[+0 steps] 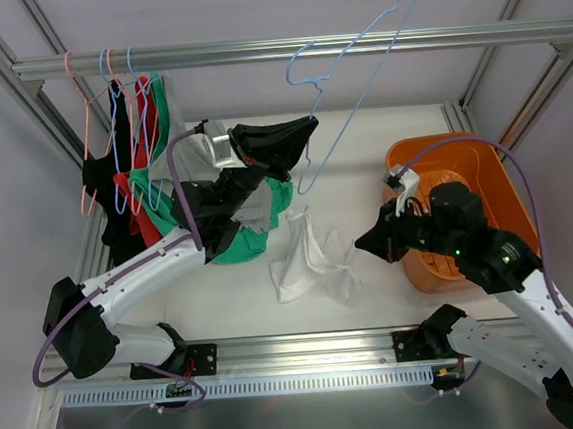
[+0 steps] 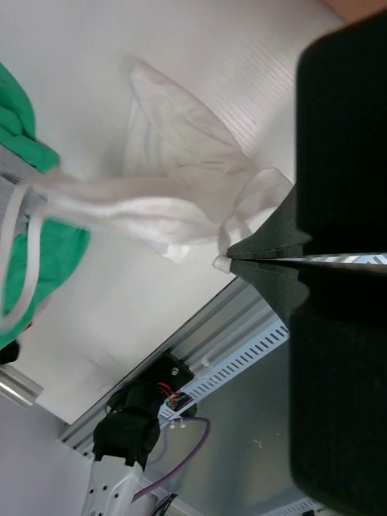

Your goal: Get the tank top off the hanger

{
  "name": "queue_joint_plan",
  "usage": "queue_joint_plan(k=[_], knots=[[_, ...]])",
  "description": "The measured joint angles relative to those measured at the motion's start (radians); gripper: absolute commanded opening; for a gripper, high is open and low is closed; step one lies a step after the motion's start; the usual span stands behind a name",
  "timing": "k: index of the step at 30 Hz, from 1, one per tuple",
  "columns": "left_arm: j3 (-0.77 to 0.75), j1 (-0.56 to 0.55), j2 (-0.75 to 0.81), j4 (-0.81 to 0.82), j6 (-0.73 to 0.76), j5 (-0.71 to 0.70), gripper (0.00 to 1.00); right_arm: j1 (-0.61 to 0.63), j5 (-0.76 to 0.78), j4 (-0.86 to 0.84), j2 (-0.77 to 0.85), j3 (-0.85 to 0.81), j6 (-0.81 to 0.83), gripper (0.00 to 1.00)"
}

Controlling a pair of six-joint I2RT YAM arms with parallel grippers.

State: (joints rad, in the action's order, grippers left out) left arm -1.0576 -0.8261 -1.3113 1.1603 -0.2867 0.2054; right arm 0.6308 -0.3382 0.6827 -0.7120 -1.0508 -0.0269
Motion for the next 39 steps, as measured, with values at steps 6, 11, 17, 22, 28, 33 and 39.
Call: queue_joint_plan(k=[6,11,17,22,28,33,39], knots=[[0.015,-0.019,0.0,0.05,0.032,-0.037,0.0,0.046,0.008,-0.056,-0.077,0.067,-0.019,0.0],[0.068,-0.053,0.124,-0.062,0.138,-0.055,0.0,0.099,0.084,-0.098,-0.157,0.072,-0.029,0.16],[0.2,-0.127,0.452,-0.36,0.216,-0.154,0.0,0.159,0.161,-0.135,-0.259,0.113,-0.043,0.82],[0.332,-0.137,0.692,-0.643,0.162,-0.302,0.0,0.163,0.274,-0.134,-0.27,0.124,-0.037,0.95],[0.381,-0.143,0.803,-1.027,0.037,-0.446,0.0,0.144,0.419,-0.079,-0.22,0.123,-0.028,0.99],[0.284,-0.143,0.73,-1.205,-0.013,-0.55,0.0,0.138,0.473,-0.046,-0.2,0.102,-0.021,0.99],[-0.043,-0.143,0.457,-1.281,-0.005,-0.714,0.0,0.138,0.517,-0.023,-0.2,0.088,-0.017,0.99]])
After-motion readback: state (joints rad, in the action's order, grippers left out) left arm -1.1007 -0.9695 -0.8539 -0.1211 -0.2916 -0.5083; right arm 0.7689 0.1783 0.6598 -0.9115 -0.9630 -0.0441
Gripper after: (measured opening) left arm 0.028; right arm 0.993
